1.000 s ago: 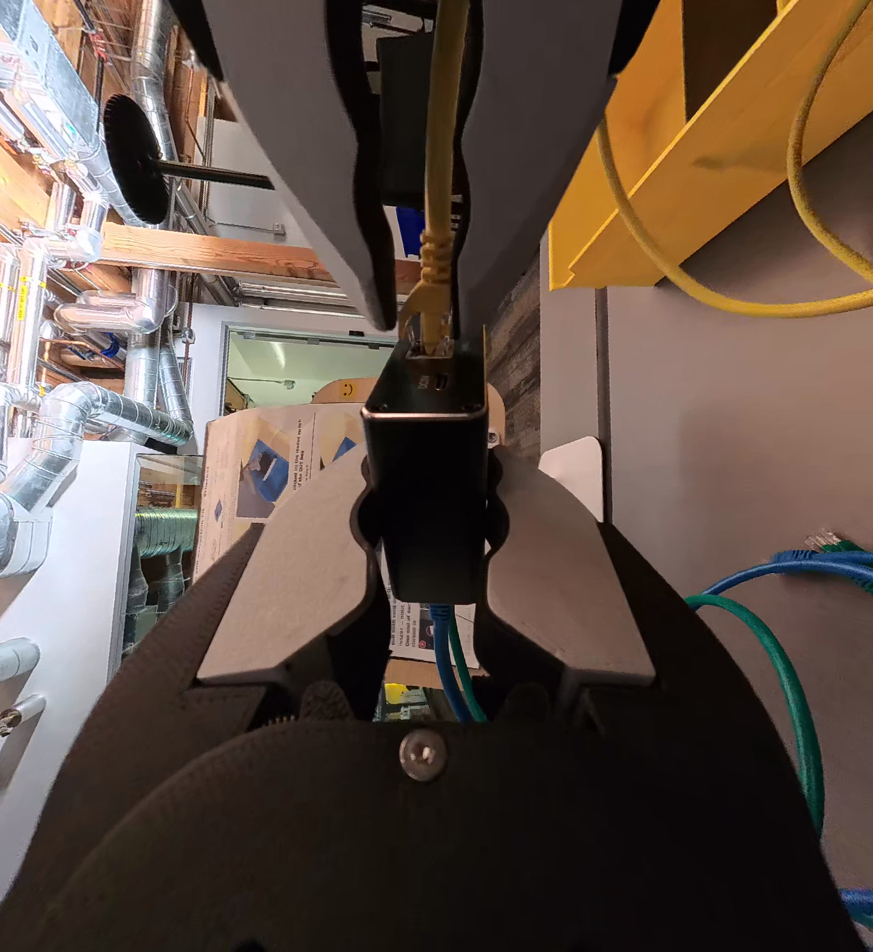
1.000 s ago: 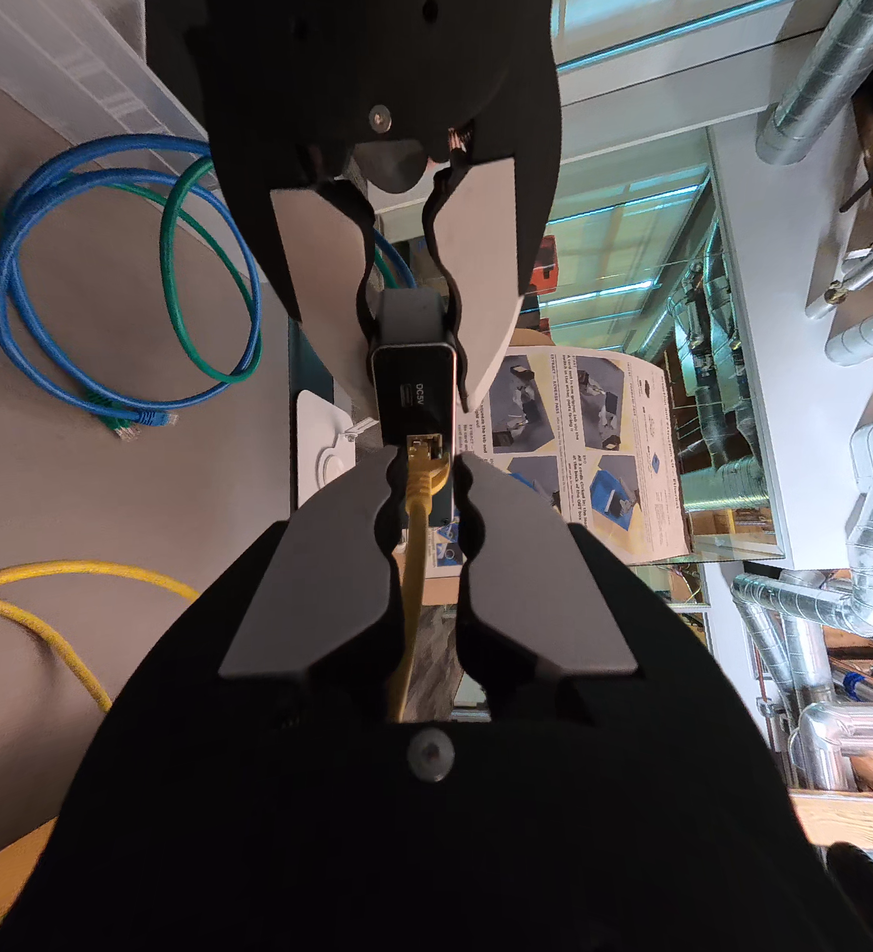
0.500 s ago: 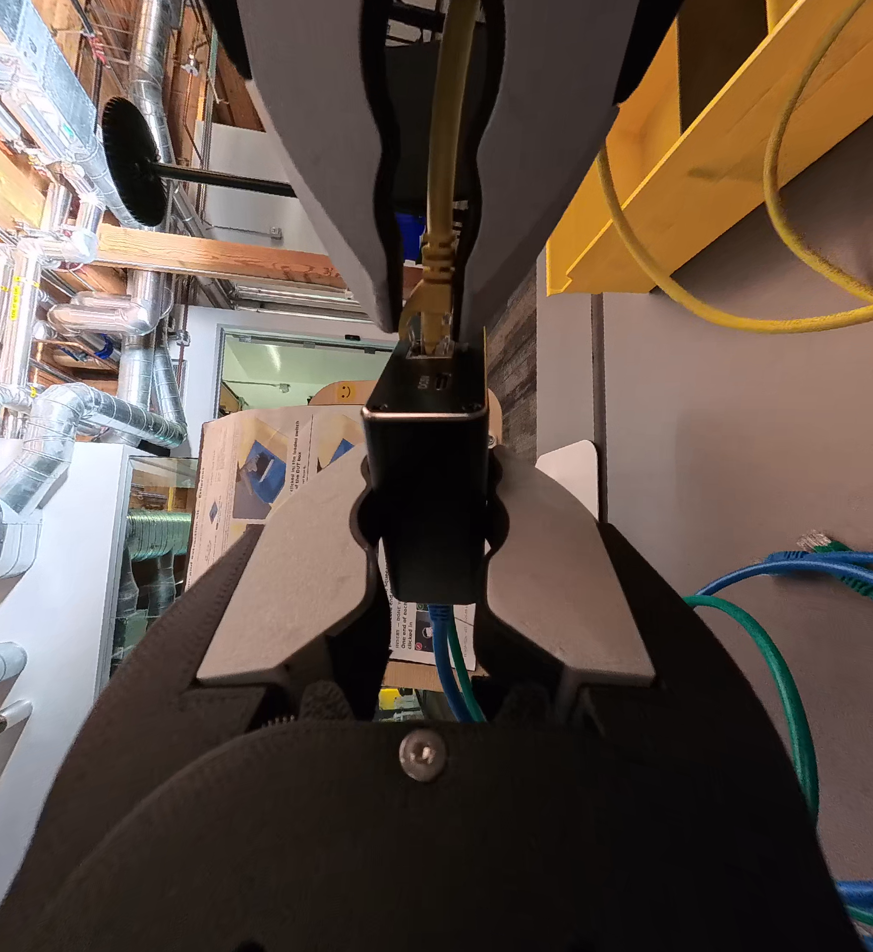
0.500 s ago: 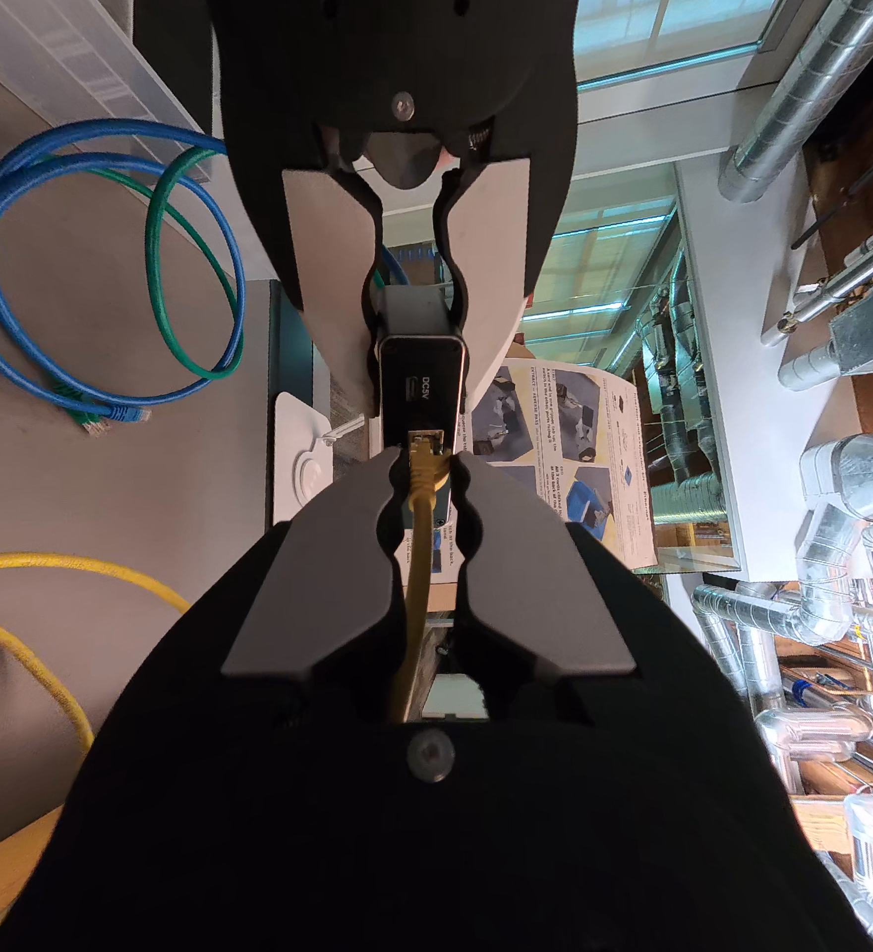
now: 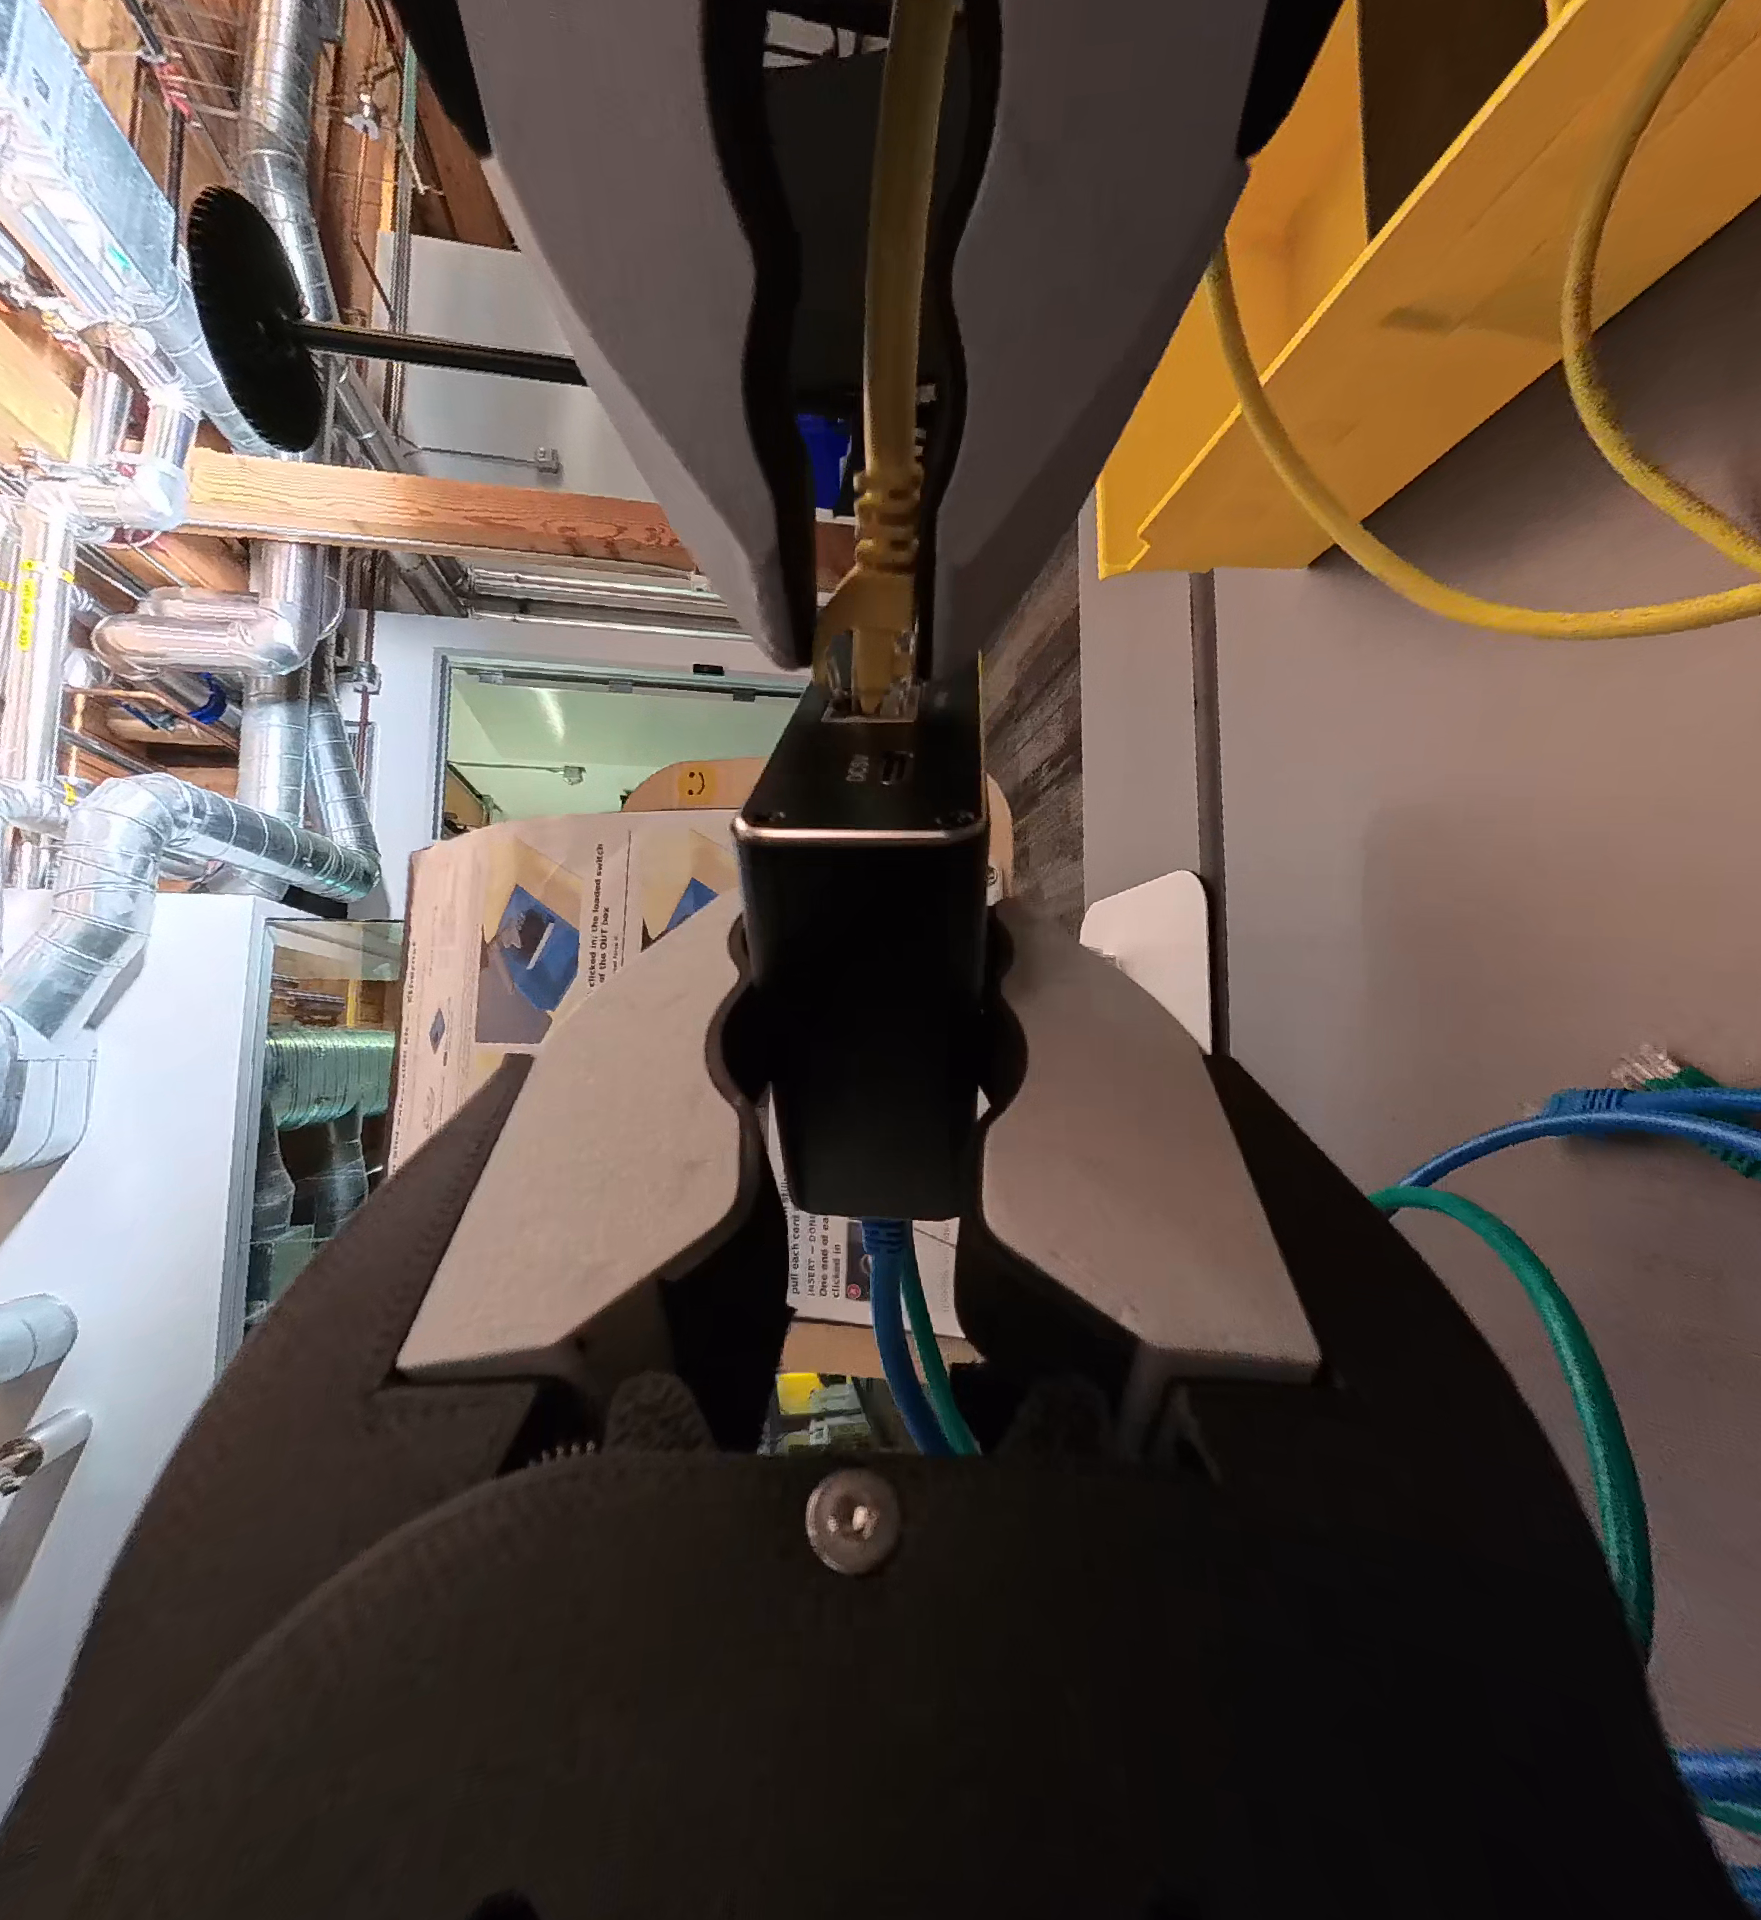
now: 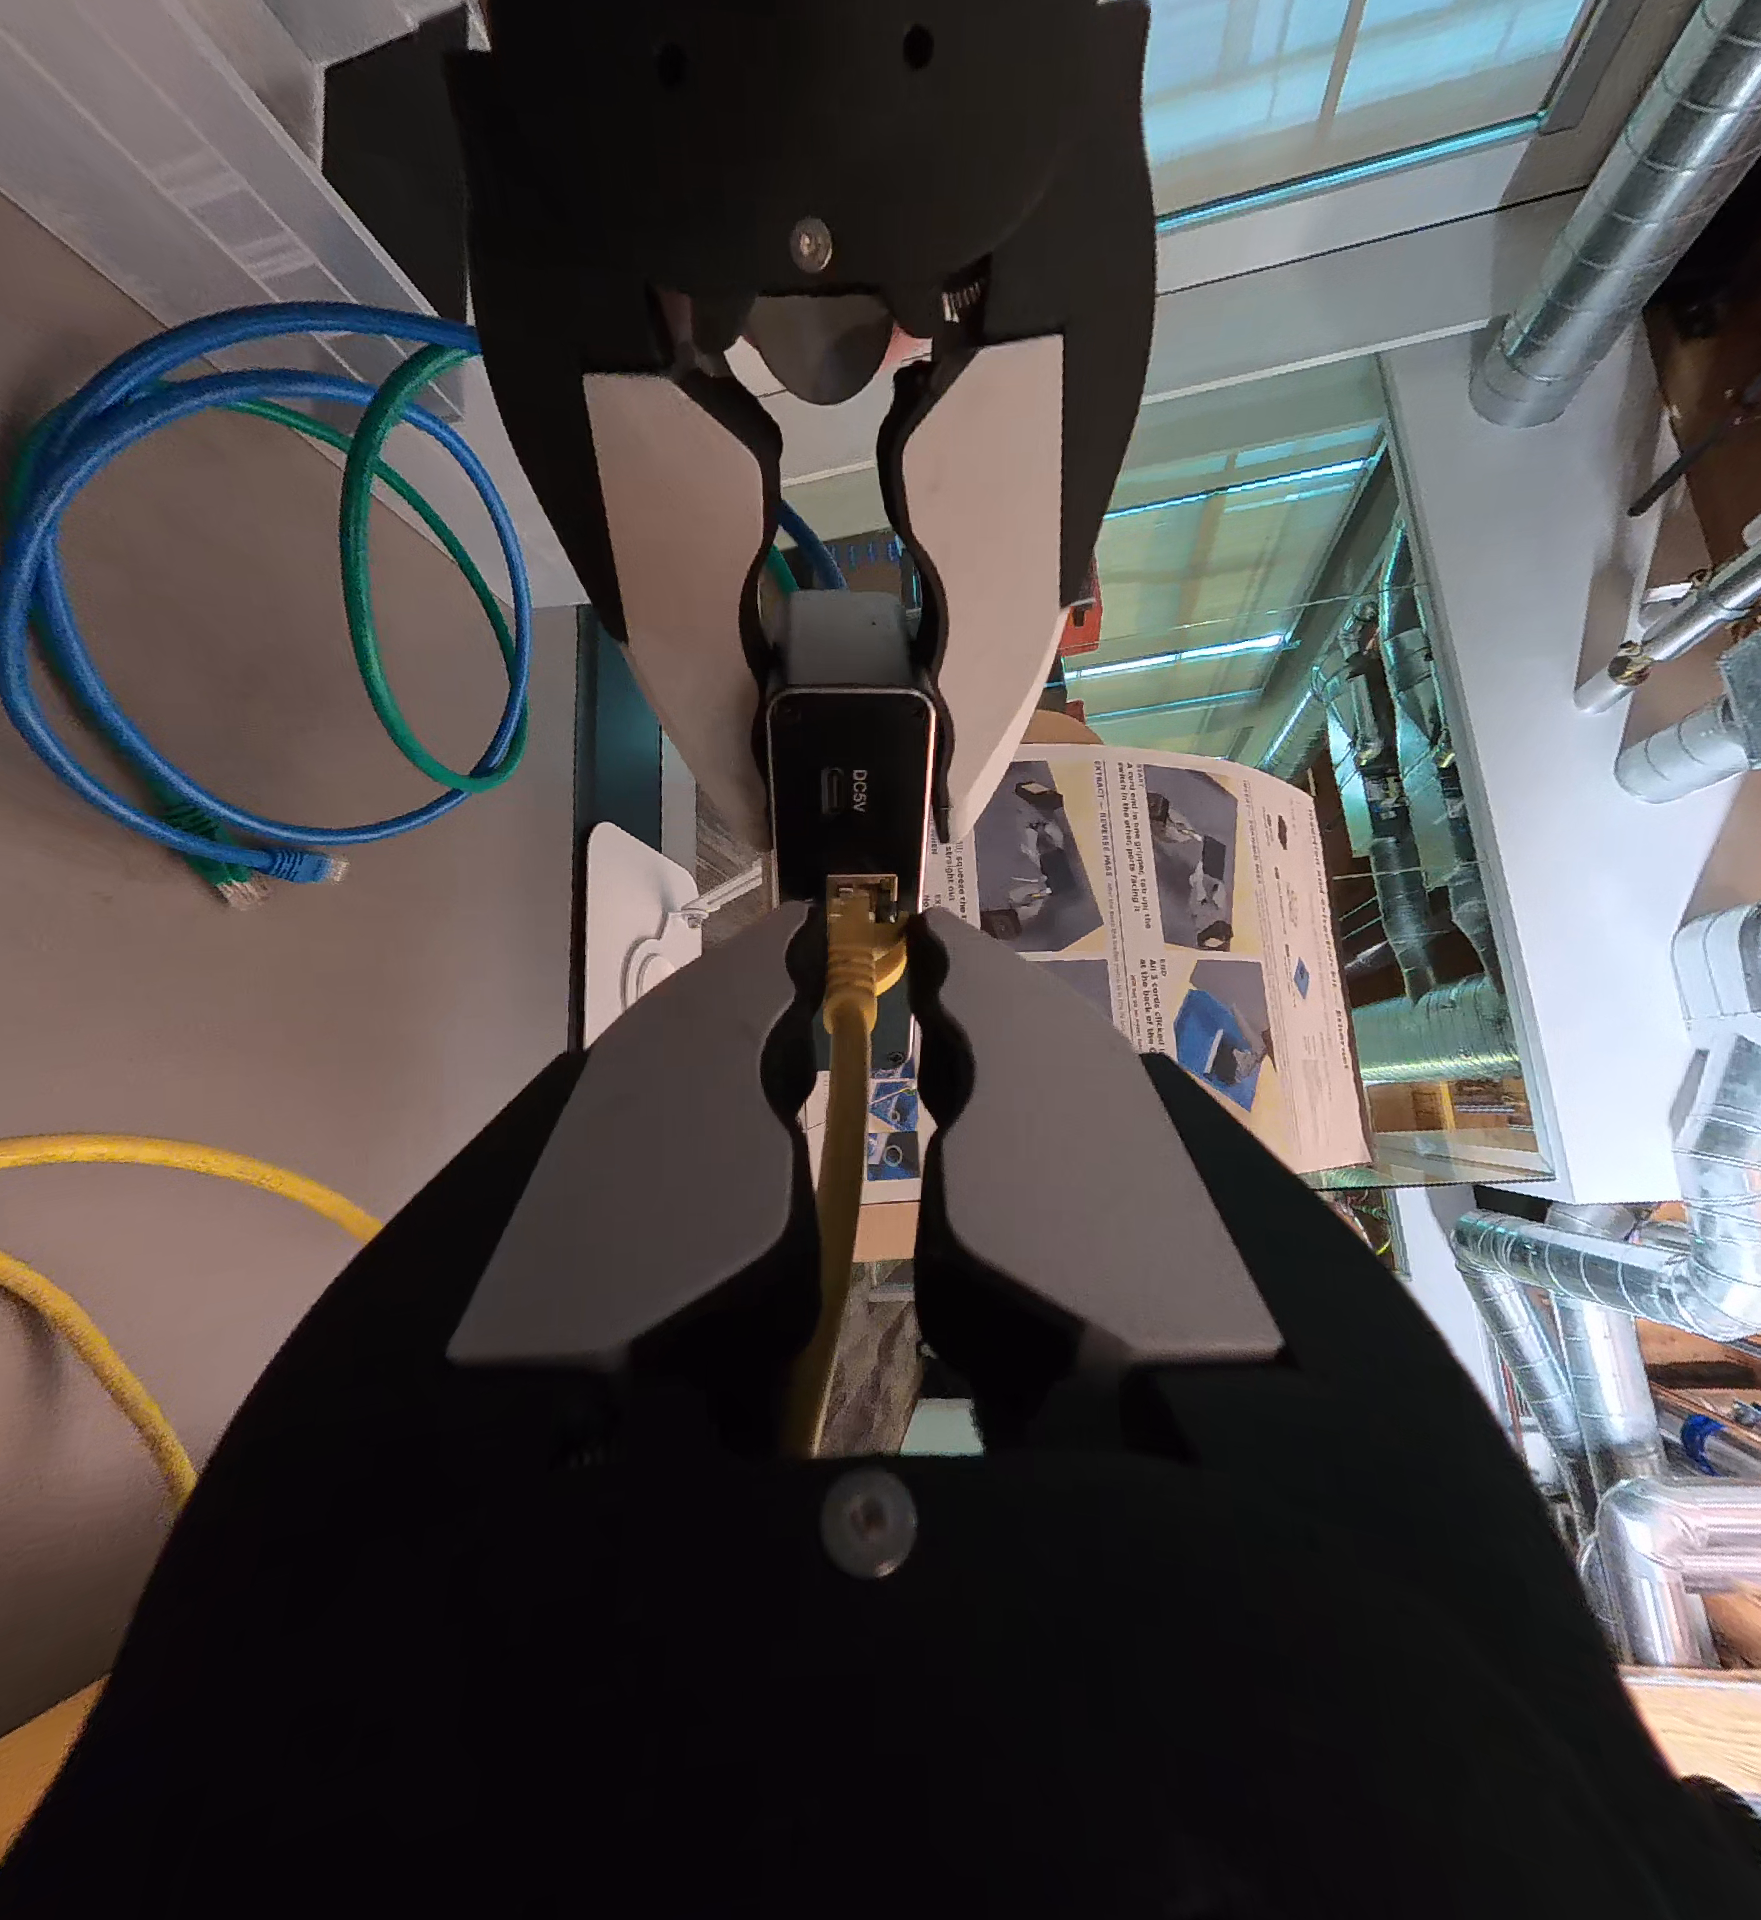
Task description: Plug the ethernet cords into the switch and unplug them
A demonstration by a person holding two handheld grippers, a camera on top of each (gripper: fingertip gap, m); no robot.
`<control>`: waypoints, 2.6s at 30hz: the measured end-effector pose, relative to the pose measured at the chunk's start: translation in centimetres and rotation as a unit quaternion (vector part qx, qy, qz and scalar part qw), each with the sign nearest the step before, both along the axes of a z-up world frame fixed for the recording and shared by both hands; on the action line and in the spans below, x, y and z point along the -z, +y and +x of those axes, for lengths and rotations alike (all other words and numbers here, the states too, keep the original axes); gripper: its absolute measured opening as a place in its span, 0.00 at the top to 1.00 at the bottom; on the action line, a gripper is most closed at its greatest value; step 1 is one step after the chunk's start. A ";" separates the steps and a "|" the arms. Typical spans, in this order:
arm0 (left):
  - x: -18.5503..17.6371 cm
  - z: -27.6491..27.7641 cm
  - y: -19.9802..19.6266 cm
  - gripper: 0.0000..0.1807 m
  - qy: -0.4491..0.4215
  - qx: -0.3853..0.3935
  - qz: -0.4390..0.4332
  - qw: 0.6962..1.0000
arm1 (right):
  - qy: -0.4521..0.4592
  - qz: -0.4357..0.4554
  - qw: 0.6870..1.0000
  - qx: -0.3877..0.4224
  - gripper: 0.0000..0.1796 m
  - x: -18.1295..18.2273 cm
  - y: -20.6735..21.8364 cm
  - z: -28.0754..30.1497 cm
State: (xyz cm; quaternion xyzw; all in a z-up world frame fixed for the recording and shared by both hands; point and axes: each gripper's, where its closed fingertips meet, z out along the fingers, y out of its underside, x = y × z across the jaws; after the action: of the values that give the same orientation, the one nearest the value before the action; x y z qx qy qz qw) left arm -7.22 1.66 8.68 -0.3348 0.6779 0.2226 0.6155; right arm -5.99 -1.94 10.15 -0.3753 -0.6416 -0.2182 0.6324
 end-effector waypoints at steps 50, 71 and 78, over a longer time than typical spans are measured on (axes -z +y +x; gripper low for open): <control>5.0 3.1 1.2 0.79 0.027 0.021 -0.123 0.992 | -0.053 -0.195 0.978 0.049 0.92 5.0 0.5 3.0; -7.0 -8.7 2.9 0.80 -0.232 -0.063 -0.126 0.962 | 0.013 -0.343 0.939 -0.008 0.92 6.9 0.7 1.7; -7.4 -8.7 2.1 0.80 -0.234 -0.040 -0.139 0.961 | -0.010 -0.522 0.853 0.006 0.83 13.1 -1.3 -0.3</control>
State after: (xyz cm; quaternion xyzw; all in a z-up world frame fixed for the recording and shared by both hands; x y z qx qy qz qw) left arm -15.89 3.75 16.05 -0.4866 0.5252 0.0661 0.6950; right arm -6.28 -3.27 -2.92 -0.6520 -0.6653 0.1412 0.3352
